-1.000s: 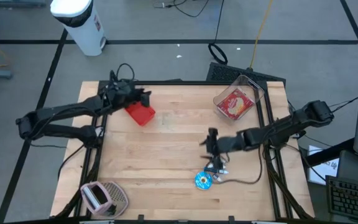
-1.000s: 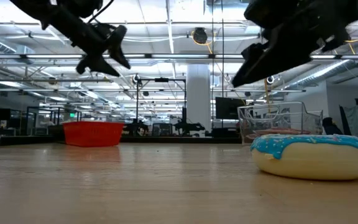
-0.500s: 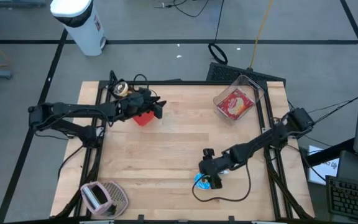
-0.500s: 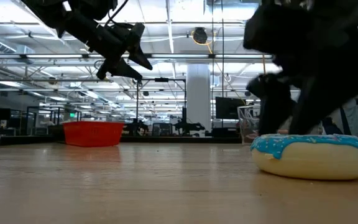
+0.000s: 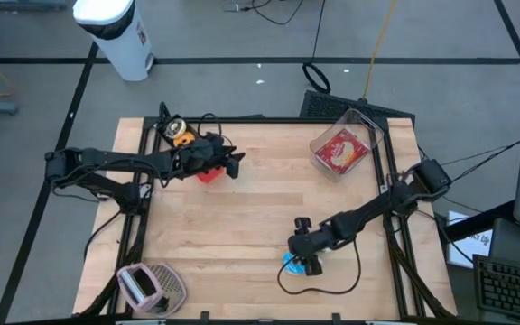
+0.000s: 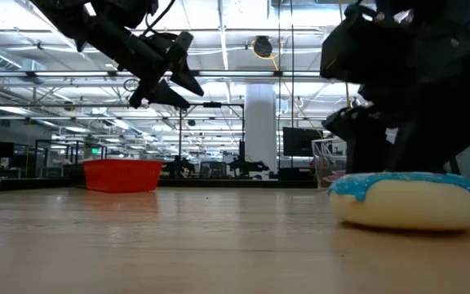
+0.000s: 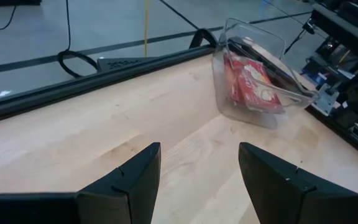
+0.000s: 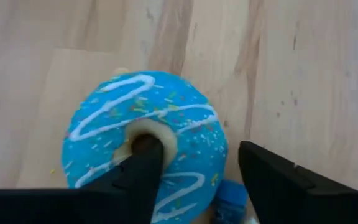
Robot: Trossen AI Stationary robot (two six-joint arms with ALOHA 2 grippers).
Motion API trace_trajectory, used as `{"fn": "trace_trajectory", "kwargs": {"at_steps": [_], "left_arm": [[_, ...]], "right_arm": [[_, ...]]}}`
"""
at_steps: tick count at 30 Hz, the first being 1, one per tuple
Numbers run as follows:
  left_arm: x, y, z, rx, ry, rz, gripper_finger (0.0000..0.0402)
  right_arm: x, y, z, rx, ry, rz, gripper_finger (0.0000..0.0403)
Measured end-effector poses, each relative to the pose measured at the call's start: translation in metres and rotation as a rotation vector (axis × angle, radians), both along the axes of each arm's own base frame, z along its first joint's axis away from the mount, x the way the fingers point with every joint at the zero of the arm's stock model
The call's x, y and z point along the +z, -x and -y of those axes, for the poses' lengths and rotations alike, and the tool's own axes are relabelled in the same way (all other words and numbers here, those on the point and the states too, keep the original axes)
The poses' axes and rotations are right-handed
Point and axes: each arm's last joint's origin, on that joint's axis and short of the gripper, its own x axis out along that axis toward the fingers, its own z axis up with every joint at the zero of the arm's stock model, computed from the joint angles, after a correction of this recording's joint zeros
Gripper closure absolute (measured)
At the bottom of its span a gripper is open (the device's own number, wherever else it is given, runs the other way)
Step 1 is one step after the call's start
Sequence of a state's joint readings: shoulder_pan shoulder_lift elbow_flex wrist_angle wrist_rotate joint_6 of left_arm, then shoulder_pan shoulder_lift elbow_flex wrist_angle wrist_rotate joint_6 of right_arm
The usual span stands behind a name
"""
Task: Pick & Place Food Item
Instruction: Put the blue donut into the black bin
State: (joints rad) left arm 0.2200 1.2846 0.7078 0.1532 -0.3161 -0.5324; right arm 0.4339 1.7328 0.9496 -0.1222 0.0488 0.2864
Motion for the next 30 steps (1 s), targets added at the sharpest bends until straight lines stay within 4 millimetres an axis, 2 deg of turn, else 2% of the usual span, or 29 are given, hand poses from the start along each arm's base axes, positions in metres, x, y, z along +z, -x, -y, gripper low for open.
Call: {"fn": "trace_trajectory", "kwargs": {"at_steps": [13, 18, 21, 25, 30], "left_arm": [[0.000, -0.001, 0.002, -0.026, 0.034, 0.016, 0.0183], [0.000, -0.001, 0.003, -0.049, 0.033, 0.009, 0.0183], [0.000, -0.001, 0.002, -0.055, 0.018, 0.000, 0.0183], [0.000, -0.001, 0.002, -0.050, 0.011, -0.003, 0.0183], [-0.001, -0.001, 0.002, -0.050, 0.011, -0.004, 0.0183]], "right_arm": [[0.055, -0.002, 0.011, 0.097, 0.010, 0.282, 0.0336], [0.059, 0.000, 0.017, 0.075, 0.001, 0.276, 0.0358], [0.051, -0.002, 0.016, 0.083, 0.014, 0.245, 0.0331], [0.025, -0.007, 0.011, 0.140, 0.036, 0.169, 0.0254], [0.019, -0.008, 0.008, 0.109, -0.046, 0.117, 0.0167]]}}
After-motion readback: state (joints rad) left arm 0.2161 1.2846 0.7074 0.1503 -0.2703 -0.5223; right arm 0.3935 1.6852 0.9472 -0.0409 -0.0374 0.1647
